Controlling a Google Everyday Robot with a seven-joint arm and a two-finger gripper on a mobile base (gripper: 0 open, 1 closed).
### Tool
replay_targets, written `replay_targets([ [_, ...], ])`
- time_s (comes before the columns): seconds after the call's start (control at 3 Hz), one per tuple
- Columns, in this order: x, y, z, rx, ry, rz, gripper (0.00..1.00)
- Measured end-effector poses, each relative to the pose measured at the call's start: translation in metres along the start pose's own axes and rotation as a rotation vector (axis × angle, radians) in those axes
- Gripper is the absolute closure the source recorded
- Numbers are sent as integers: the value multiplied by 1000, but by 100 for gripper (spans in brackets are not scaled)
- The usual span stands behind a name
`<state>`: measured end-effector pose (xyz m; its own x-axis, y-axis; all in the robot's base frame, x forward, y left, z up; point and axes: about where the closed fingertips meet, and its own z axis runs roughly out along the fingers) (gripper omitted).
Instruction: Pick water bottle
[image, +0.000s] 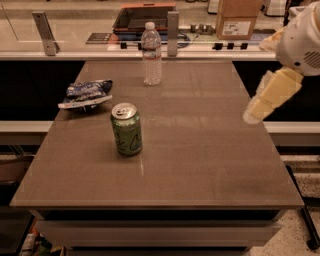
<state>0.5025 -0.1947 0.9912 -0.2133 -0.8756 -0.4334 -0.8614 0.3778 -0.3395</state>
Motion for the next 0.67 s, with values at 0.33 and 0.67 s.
replay_targets([
  [0.33, -12, -25, 24, 30, -145, 102, 0],
  [0.67, -30, -44, 50, 45, -303, 205, 0],
])
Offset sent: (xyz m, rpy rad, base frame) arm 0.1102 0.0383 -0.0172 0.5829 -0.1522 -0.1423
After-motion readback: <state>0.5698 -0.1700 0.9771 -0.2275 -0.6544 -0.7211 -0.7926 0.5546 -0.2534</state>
